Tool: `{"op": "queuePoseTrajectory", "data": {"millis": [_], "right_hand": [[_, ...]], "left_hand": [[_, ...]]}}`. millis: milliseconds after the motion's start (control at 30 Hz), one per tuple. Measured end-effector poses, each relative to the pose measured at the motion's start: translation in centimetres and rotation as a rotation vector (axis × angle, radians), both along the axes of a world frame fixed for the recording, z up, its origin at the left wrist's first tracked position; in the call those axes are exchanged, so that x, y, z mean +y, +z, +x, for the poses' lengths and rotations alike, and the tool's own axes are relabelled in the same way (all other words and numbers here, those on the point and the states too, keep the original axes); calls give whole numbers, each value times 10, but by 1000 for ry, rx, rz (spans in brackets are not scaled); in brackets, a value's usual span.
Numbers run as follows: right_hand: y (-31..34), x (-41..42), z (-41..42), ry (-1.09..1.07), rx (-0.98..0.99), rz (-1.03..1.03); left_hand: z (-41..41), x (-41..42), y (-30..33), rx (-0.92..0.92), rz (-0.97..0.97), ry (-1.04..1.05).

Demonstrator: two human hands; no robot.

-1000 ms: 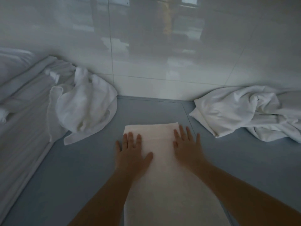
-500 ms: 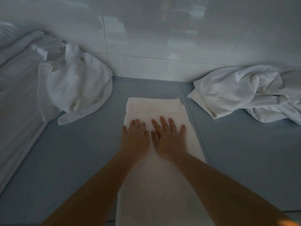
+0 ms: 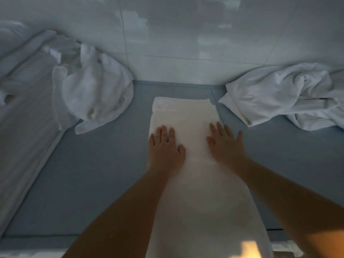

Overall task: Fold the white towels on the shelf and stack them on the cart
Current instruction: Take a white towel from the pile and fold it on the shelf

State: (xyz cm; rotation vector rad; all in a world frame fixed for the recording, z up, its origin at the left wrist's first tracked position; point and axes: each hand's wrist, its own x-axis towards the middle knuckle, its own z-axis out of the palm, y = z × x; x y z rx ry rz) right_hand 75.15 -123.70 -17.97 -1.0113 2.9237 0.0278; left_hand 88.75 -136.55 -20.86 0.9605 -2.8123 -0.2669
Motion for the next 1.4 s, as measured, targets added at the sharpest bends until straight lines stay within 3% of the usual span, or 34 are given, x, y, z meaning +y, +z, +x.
{"op": "queuePoseTrajectory", "data": {"millis": [67,200,400,600,767,1000,1100,1200,1400], "right_hand": [[-3,-1,37,98,-13,-98],[-19,-4,85,170,-71,-101],[-19,-14,79,126,-37,-134],[-23,-20,68,132,-39,-146],[-21,-16,59,186,-53,-91],[-6,46,24,-125,-25,70],[-2,39,65,5,53,-53],[-15,35,127,231,-4,-106],[-21,34,131,150,-53,-119]], "left_hand": [[-7,-4,2,-9,9,21],[-14,-14,2,-18,-15,5],[-18,-19,15,-23,-14,-50],[46,33,-6,31,18,30],[53,38,-8,7,17,79],[53,38,-9,0,20,67],[53,40,-8,22,-5,81],[54,38,-6,13,-11,78],[46,33,9,-56,-21,12]]}}
